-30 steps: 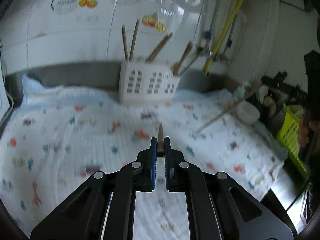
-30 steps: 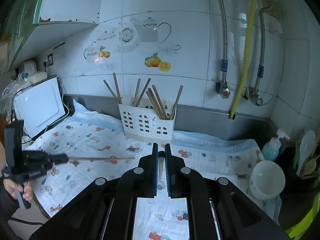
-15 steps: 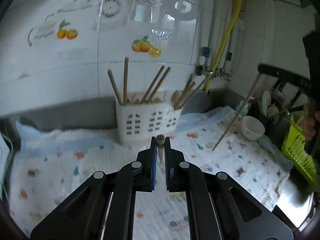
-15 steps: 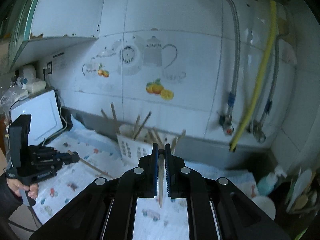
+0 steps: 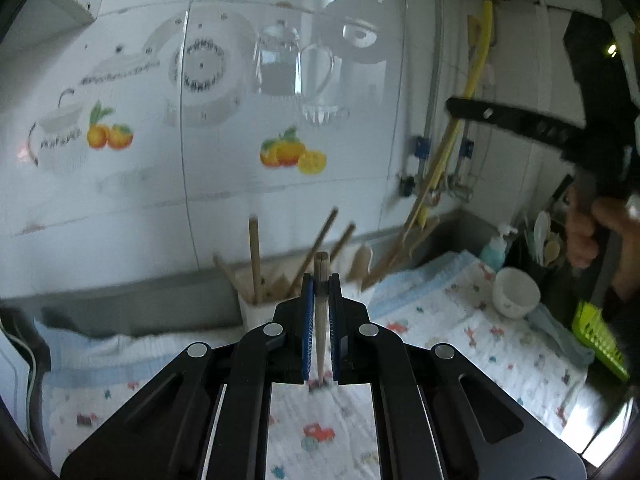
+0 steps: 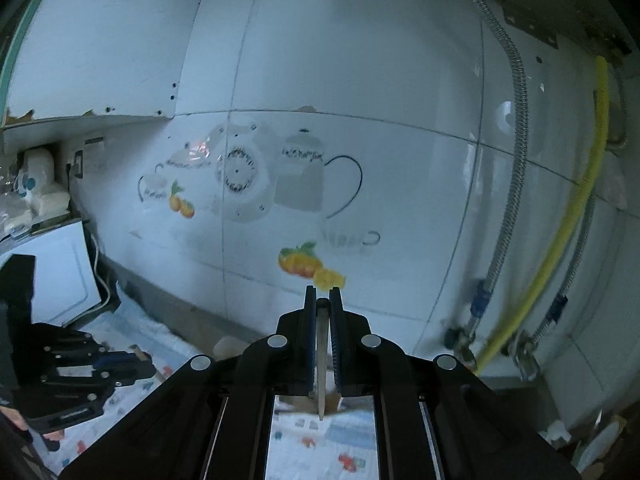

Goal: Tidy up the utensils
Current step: 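Insert the left tool's chopstick into the white holder while the right tool inserts its own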

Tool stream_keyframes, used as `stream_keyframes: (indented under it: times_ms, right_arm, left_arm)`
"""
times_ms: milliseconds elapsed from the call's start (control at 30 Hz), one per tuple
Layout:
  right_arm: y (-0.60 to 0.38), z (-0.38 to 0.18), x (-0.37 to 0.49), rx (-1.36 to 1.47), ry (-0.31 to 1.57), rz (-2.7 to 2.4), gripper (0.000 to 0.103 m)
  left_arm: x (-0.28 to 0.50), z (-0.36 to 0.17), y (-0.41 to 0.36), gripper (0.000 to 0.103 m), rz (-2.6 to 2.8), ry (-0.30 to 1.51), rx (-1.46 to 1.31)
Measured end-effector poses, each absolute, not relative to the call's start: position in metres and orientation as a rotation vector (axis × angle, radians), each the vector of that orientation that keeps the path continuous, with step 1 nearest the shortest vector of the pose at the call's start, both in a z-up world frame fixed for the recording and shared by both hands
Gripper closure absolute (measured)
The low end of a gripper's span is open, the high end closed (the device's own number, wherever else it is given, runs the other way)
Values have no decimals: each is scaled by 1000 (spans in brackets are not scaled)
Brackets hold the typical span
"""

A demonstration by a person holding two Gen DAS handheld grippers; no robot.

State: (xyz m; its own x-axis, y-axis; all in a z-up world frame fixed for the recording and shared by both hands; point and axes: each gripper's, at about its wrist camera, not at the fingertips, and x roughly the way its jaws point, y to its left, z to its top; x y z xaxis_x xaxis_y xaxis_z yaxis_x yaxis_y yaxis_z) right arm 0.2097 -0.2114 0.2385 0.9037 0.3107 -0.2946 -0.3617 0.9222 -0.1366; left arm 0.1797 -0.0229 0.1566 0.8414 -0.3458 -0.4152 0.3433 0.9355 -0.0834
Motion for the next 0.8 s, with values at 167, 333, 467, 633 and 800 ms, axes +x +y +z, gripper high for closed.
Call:
stream_keyframes:
  times_ms: [167,333,467,633,800]
  right_arm:
    - [-208,232,231,-186,263,341,97]
    - [-212,213,250,-164,301,351,97]
    - [-213,196,260,-162,341,353,97]
    - [-214,182,263,-169,380,356,97]
    - [-218,172,263,-167,407,357,96]
  left_arm:
    - [186,189,-21,98,-367,366,-10]
    - [189,216,-18,98,-359,294,-23]
    - [196,230,-17,98,-339,259,-33]
    - [205,242,-17,98,-303,209,-23]
    - [217,241,-14,98,-271,172,-46]
